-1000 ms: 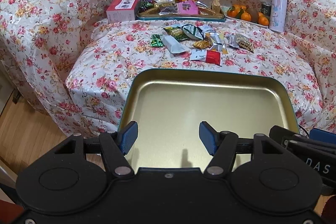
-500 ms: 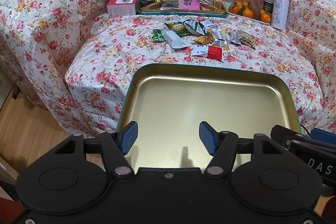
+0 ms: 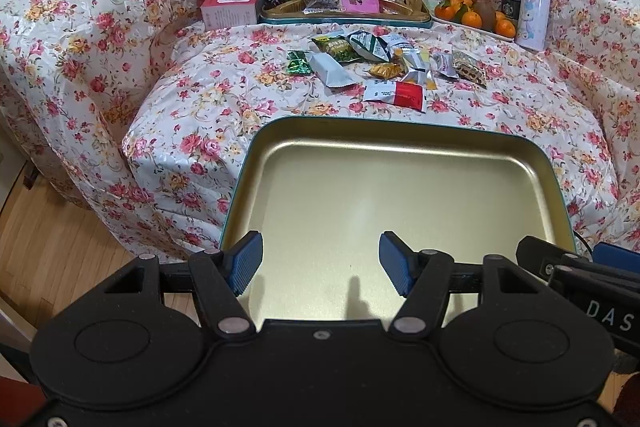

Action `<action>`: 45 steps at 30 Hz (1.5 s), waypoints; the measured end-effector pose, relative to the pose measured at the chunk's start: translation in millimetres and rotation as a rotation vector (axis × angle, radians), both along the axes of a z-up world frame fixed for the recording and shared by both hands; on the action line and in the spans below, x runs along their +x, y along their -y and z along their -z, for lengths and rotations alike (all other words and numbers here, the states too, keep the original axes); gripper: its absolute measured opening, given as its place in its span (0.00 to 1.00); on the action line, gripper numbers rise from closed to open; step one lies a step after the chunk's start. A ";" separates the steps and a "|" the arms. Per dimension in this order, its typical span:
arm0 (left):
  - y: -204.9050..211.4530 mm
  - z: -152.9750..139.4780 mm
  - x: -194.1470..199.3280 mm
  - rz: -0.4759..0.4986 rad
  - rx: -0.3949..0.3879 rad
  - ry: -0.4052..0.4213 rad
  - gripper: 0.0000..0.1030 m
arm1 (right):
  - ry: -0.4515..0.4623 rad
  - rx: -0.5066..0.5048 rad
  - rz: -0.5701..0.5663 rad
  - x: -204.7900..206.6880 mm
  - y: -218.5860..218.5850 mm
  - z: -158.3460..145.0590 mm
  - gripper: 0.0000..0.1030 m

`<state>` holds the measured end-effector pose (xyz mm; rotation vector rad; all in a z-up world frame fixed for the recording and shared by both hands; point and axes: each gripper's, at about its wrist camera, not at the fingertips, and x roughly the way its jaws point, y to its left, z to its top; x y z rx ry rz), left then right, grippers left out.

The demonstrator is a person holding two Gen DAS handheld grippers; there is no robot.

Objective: Organize snacks

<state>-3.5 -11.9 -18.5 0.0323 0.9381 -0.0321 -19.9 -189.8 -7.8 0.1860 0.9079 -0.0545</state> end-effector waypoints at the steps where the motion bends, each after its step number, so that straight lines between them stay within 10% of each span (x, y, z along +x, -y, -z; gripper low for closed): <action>1: 0.1 0.0 0.0 0.000 0.000 0.000 0.65 | 0.000 0.000 0.000 -0.1 0.0 0.0 0.85; 45: -6.3 0.9 46.8 0.005 -0.034 -0.041 0.64 | -0.001 -0.032 -0.013 31.2 3.6 3.1 0.81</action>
